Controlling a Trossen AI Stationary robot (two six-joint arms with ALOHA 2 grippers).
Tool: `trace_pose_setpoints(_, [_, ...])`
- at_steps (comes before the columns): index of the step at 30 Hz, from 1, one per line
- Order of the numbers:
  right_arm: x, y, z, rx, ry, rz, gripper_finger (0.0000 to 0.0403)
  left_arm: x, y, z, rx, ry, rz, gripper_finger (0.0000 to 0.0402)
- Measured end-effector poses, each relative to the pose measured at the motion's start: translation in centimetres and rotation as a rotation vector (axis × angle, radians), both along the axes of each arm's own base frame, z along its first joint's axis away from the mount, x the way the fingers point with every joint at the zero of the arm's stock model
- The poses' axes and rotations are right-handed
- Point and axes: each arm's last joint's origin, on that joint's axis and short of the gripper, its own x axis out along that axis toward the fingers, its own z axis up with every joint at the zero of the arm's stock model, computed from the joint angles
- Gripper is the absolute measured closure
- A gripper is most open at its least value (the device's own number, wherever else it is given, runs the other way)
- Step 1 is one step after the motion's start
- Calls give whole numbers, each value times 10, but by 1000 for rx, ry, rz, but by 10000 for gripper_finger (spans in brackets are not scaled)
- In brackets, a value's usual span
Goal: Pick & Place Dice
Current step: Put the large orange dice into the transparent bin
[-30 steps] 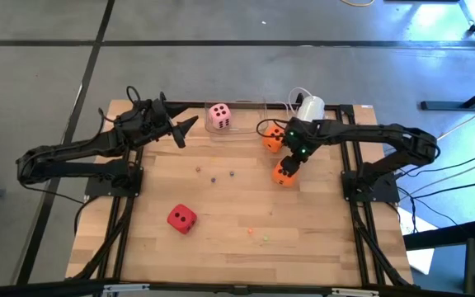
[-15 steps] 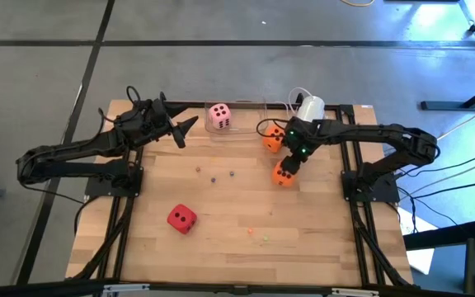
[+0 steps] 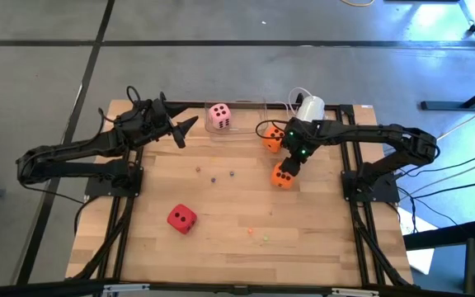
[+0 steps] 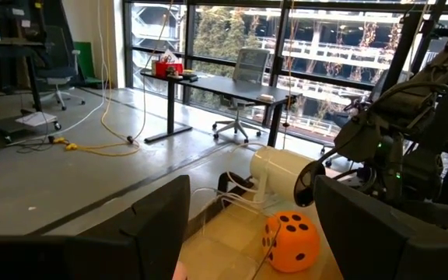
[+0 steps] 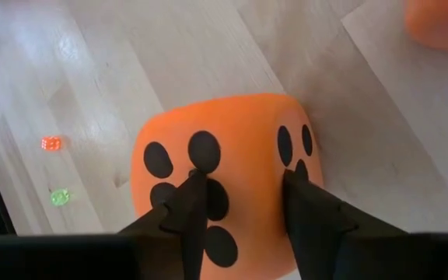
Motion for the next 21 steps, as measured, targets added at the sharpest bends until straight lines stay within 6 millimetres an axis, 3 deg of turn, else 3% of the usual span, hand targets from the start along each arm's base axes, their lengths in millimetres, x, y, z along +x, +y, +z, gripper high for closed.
trace_pose_setpoints(4, [0,0,0,-5,-6,12,281,0,0,0,0,-1,0,135])
trace_pose_setpoints(11, [1,2,3,72,-38,48,277,0,0,0,0,-2,0,132])
trace_pose_setpoints(17, [14,-2,26,63,-150,101,289,0,0,0,-1,-2,0,135])
trace_pose_setpoints(21, [26,-7,55,25,-245,113,287,0,0,0,-1,-2,0,132])
